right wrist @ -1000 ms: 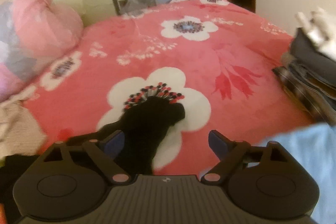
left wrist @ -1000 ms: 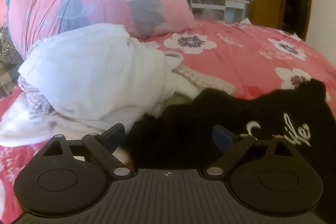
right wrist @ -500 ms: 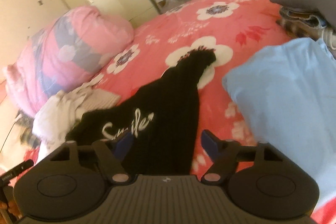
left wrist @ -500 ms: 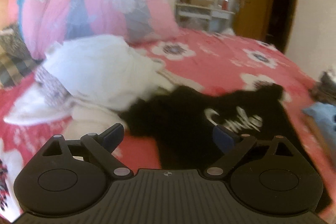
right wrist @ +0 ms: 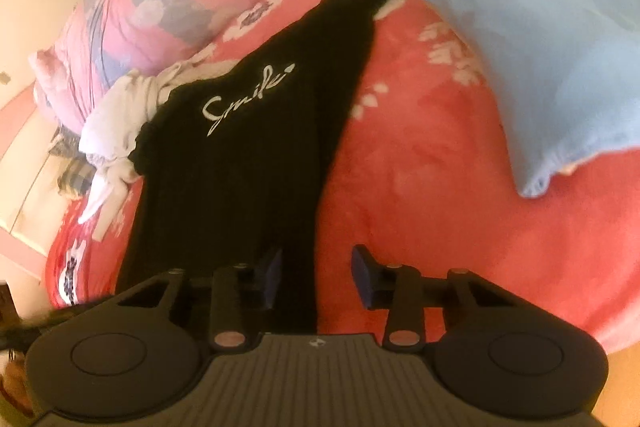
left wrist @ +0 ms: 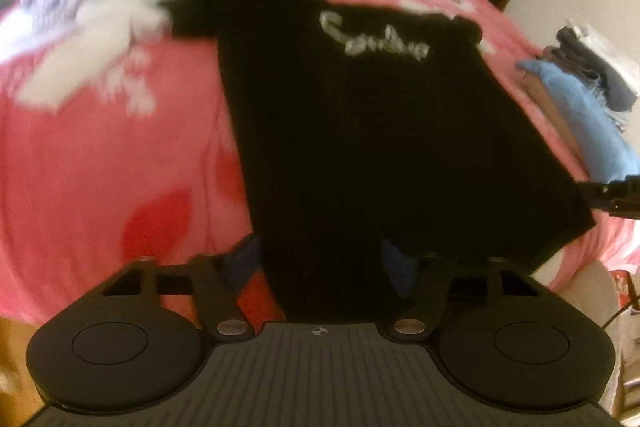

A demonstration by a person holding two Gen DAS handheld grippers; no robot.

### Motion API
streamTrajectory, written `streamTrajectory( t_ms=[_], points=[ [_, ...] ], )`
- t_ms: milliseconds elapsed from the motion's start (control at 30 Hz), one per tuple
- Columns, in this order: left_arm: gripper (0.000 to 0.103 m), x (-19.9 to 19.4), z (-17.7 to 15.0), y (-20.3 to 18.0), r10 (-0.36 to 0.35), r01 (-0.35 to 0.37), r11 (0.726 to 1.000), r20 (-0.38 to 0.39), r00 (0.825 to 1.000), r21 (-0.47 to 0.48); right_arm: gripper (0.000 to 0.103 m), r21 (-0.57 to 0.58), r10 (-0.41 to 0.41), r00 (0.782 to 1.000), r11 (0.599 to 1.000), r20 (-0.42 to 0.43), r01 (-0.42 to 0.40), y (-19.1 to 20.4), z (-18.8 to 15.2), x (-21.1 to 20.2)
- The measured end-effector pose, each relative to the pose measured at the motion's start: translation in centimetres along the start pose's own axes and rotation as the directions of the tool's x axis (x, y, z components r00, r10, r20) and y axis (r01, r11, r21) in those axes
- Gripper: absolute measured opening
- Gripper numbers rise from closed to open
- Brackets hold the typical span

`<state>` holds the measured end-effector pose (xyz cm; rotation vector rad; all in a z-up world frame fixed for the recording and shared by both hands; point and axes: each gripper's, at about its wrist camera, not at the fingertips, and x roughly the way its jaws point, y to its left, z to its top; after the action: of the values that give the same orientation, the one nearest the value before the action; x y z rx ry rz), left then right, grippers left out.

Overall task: Fold clothes
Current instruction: 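Close both grippers on the hem edge of the black Smile shirt, then hold the shirt hem with both grippers and pull it taut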

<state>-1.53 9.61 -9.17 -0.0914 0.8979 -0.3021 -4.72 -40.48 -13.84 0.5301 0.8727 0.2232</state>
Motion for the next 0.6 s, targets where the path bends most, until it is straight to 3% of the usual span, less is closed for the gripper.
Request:
streamTrajectory(
  t_ms=[67, 100, 233, 367, 500, 600],
  points=[
    [0.032, -0.3, -0.2, 0.2, -0.006, 0.006, 1.0, 0.004, 1.0, -0.007, 0.015, 0.006, -0.009, 1.0, 1.0, 0.01, 0.009, -0.1, -0.1, -0.5],
    [0.029, -0.5, -0.3, 0.3, -0.01, 0.01, 1.0, 0.007, 1.0, -0.01, 0.014, 0.009, -0.013, 1.0, 1.0, 0.014, 0.013, -0.2, -0.2, -0.8],
    [0.029, -1.2, -0.6, 0.8, -0.024, 0.025, 0.999, 0.016, 1.0, -0.023, 0.014, 0.006, 0.003, 1.0, 1.0, 0.005, -0.003, 0.2, -0.5, -0.6],
    [0.039, -1.7, -1.1, 0.9, -0.035, 0.035, 0.999, 0.02, 0.999, -0.029, 0.021, 0.004, 0.02, 1.0, 1.0, -0.006, -0.02, 0.5, -0.9, -0.3],
    [0.039, -1.3, -1.3, 0.1, 0.0, 0.0, 1.0, 0.022, 1.0, 0.004, 0.021, 0.002, 0.038, 0.999, 0.999, -0.016, -0.038, 0.9, -1.2, 0.0],
    [0.019, -1.2, -1.4, -0.3, 0.025, -0.026, 1.0, 0.026, 0.999, 0.018, 0.016, 0.0, 0.051, 0.998, 0.999, -0.024, -0.051, 1.2, -1.5, 0.2]
  ],
)
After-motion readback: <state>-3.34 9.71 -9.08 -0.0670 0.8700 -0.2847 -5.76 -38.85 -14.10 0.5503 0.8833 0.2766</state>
